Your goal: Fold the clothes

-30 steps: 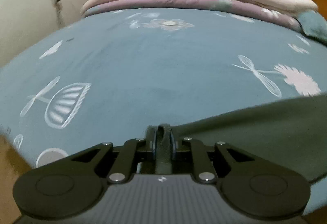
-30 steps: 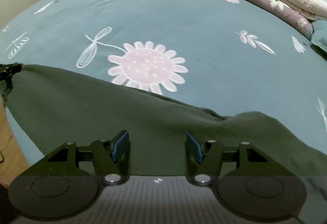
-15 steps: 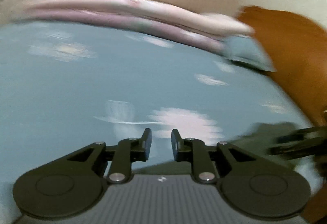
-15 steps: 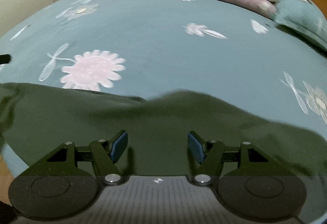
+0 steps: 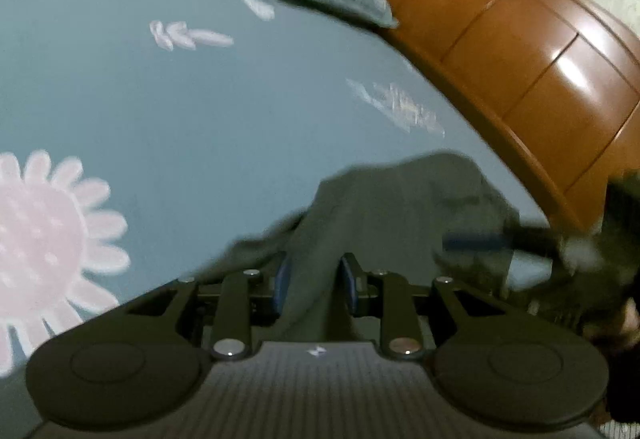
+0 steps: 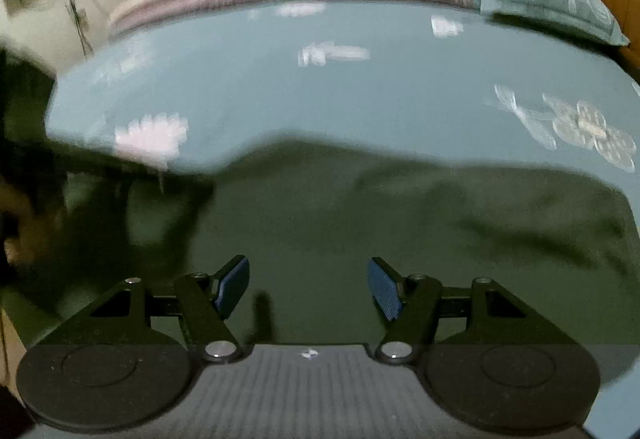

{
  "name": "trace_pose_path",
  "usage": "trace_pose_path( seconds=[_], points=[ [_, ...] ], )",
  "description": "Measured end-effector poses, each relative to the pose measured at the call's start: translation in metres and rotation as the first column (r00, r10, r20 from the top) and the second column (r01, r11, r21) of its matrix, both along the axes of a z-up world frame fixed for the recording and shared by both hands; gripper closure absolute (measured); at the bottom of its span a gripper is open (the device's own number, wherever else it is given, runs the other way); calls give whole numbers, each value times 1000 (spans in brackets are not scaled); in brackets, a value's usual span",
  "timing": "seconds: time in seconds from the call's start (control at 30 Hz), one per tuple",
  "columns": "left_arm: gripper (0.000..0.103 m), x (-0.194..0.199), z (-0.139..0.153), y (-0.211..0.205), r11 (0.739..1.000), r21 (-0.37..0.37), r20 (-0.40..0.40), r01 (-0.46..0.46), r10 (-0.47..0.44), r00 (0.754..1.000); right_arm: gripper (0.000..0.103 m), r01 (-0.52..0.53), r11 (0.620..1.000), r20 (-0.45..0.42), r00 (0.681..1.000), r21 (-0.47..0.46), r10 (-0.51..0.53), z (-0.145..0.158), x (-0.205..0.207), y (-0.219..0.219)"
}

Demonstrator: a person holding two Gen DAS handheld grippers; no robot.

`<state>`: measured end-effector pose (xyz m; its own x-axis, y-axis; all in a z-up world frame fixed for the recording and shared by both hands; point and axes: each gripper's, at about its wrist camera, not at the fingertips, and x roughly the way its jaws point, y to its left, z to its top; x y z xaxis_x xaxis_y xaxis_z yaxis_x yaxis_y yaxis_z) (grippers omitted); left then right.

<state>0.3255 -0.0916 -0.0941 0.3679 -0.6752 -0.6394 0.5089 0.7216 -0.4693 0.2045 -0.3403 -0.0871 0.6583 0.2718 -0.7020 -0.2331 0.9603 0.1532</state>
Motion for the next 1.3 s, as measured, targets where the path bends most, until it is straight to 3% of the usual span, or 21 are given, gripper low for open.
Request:
trace_pose_path(
  seconds=[0.07,0.13,0.2,0.27,0.47,0.7,0.8,0.93,1.07,1.13,1.23,1.3],
  points=[
    [66,0,4,3,1000,-12,-7,23,-23,1000,33,-29,1000,21,999,9,28,0,10,2],
    [63,2,11,4,999,-12,14,33,-32,999,33,-67,998,17,998,-3,67,-5,21,8],
    [61,8,19,5,999,-14,36,30,-30,999,32,-103,994,-54,994,-39,100,-24,29,13],
    [56,20,23,4,999,-31,40,14,-13,999,24,-131,990,-31,991,-53,129,-30,22,14],
    [56,44,17,-21,994,-73,-27,78,-80,996,21,-149,988,-5,989,-35,149,-31,10,10],
    [56,28,22,-34,986,-28,-12,162,-163,987,21,-140,990,9,990,-6,140,-33,1,1],
    [51,25,18,-37,981,-11,-28,193,-193,981,19,-142,990,10,990,-2,142,-34,0,-1],
    [51,36,9,-41,984,-2,-46,176,-176,983,18,-145,989,12,989,-7,145,-34,-1,-1],
    [44,59,1,-51,981,-88,-111,175,-185,976,17,-141,990,13,990,-4,141,-35,1,-1],
    [35,72,-5,-52,979,-156,-164,131,-156,974,15,-140,990,14,990,-5,140,-35,2,0],
    [37,92,-14,-54,966,-253,-245,56,-120,962,14,-137,991,14,990,-6,137,-35,3,1],
    [38,104,-18,-44,939,-341,-292,-31,-75,953,14,-126,992,13,992,-4,126,-33,2,1]
  ],
)
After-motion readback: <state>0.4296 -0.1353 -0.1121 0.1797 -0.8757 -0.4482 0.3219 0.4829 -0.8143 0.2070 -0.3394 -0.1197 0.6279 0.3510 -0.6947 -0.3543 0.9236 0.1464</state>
